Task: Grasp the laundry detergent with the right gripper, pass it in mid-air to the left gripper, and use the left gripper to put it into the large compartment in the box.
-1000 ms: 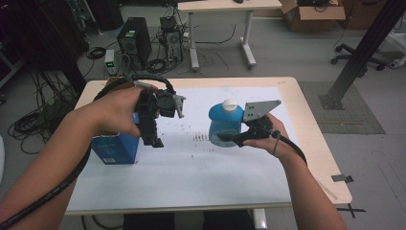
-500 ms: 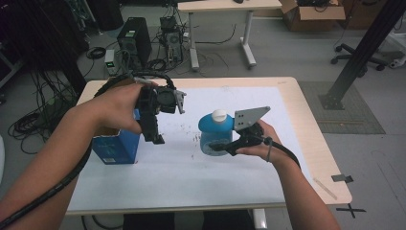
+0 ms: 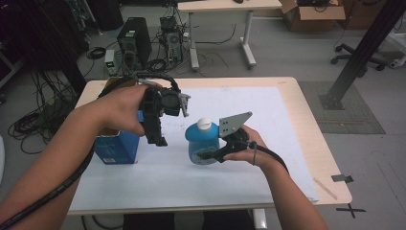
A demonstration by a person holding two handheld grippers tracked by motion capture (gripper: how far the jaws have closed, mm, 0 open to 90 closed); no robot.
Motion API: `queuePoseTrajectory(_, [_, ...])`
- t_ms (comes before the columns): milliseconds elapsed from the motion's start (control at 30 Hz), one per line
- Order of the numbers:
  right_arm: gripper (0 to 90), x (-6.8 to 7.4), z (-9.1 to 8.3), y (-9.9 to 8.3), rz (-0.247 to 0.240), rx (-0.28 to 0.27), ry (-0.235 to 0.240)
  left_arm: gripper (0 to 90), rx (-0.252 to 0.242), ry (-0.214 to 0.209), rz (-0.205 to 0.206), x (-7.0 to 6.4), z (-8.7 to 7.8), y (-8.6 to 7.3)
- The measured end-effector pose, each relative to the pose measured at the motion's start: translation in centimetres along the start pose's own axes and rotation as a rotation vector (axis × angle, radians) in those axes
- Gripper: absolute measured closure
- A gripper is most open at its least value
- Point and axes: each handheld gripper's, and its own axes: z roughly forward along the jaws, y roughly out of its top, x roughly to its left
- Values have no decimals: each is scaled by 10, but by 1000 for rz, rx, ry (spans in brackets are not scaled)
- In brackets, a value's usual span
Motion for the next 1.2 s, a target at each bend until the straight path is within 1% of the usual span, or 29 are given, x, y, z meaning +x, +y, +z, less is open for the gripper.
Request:
queuePoseTrajectory(100, [437,-1,6,-1,7,4,7,2,-1,1,7,-1,1,3])
queuePoseTrajectory(433, [437,-1,20,1,21,-21,26,2,-3,-1,24,-3,4,8])
queuePoseTrajectory(700, [437,1,33,5,18,-31,39,2,-7,-5,23,-4,7,10])
queuePoseTrajectory(767, [437,1,36,6,20,-35,43,2,-1,-9,22,-4,9,11])
queuePoseTrajectory(1000, [437,1,43,10,15,-48,50,2,2,-13,26,-4,13,13])
queuePoseTrajectory(1200, [437,2,45,13,13,-48,48,2,1,-17,29,-4,17,16])
